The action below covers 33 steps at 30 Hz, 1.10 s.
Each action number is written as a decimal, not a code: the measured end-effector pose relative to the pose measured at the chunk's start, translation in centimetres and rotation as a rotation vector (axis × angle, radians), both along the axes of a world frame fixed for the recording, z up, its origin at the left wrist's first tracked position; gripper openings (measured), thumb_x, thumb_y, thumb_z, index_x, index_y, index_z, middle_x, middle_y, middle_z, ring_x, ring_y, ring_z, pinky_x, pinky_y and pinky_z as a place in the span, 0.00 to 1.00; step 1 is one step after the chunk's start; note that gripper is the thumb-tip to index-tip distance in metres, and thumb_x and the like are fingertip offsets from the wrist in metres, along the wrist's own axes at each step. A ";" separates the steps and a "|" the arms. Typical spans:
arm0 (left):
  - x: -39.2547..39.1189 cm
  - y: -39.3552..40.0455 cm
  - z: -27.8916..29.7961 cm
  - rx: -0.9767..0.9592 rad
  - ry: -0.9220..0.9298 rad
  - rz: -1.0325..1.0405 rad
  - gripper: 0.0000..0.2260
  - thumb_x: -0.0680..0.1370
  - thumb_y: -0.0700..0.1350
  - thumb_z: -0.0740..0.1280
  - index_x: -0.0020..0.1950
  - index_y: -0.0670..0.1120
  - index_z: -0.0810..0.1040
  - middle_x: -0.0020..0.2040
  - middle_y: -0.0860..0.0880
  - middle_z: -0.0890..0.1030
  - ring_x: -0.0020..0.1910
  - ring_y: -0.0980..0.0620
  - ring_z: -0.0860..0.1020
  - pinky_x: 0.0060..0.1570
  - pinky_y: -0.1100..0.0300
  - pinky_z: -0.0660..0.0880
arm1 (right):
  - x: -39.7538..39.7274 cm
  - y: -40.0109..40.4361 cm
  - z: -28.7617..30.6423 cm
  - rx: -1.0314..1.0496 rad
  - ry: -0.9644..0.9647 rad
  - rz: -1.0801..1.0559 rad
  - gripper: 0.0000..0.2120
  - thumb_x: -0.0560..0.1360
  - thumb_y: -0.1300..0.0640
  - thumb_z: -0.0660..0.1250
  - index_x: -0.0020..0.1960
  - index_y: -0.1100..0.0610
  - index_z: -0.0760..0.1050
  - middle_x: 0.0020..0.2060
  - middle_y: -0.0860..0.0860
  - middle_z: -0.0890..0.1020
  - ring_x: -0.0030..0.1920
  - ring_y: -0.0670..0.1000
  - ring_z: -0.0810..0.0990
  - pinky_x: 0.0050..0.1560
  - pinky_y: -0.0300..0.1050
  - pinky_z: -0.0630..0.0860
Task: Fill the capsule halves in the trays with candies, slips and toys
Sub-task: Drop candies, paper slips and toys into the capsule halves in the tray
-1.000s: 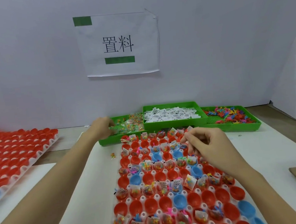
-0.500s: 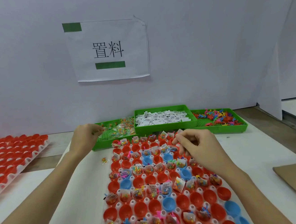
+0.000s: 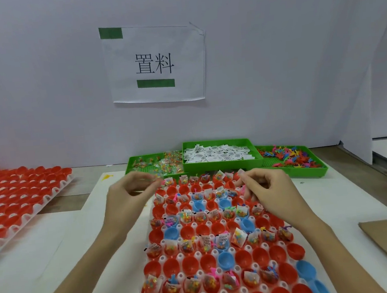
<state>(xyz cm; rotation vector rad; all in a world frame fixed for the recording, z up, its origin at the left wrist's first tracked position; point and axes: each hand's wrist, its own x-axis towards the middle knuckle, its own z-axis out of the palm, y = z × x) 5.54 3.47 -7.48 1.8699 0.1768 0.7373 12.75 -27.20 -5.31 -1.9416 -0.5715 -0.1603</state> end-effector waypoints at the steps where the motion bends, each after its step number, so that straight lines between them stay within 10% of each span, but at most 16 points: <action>1: -0.8 -0.9 0.0 -0.027 -0.009 -0.040 0.06 0.71 0.48 0.79 0.46 0.54 0.85 0.44 0.54 0.87 0.42 0.57 0.85 0.42 0.66 0.81 | 0.1 -0.1 -0.1 -0.005 -0.001 -0.004 0.11 0.81 0.51 0.67 0.44 0.51 0.85 0.31 0.50 0.84 0.30 0.45 0.80 0.35 0.34 0.76; 12: -4.3 -3.6 -1.0 0.295 -0.090 -0.236 0.09 0.74 0.39 0.78 0.46 0.51 0.81 0.41 0.57 0.84 0.43 0.55 0.83 0.44 0.62 0.79 | 3.2 2.9 0.1 -0.217 -0.187 -0.160 0.08 0.80 0.60 0.68 0.54 0.49 0.83 0.46 0.41 0.84 0.45 0.37 0.80 0.45 0.27 0.75; 19: -4.6 -3.7 -0.8 0.359 -0.136 -0.234 0.15 0.76 0.40 0.75 0.59 0.54 0.83 0.39 0.57 0.79 0.42 0.53 0.80 0.45 0.68 0.75 | 9.9 7.6 2.2 -0.631 -0.201 -0.107 0.16 0.84 0.62 0.60 0.70 0.56 0.77 0.66 0.55 0.80 0.65 0.54 0.78 0.68 0.49 0.73; 26: -4.6 -3.4 -0.5 0.343 -0.145 -0.194 0.10 0.76 0.40 0.75 0.54 0.54 0.83 0.40 0.57 0.79 0.43 0.54 0.79 0.44 0.64 0.76 | 14.2 11.3 2.7 -0.820 0.029 -0.119 0.18 0.77 0.48 0.72 0.57 0.62 0.83 0.60 0.57 0.83 0.59 0.55 0.81 0.56 0.45 0.74; 33: -4.4 -3.1 -0.6 0.358 -0.145 -0.154 0.11 0.76 0.42 0.76 0.53 0.56 0.82 0.40 0.59 0.79 0.44 0.55 0.78 0.43 0.65 0.75 | 16.1 13.5 3.2 -0.968 0.122 -0.202 0.20 0.75 0.53 0.76 0.62 0.63 0.79 0.61 0.58 0.81 0.62 0.58 0.80 0.66 0.52 0.77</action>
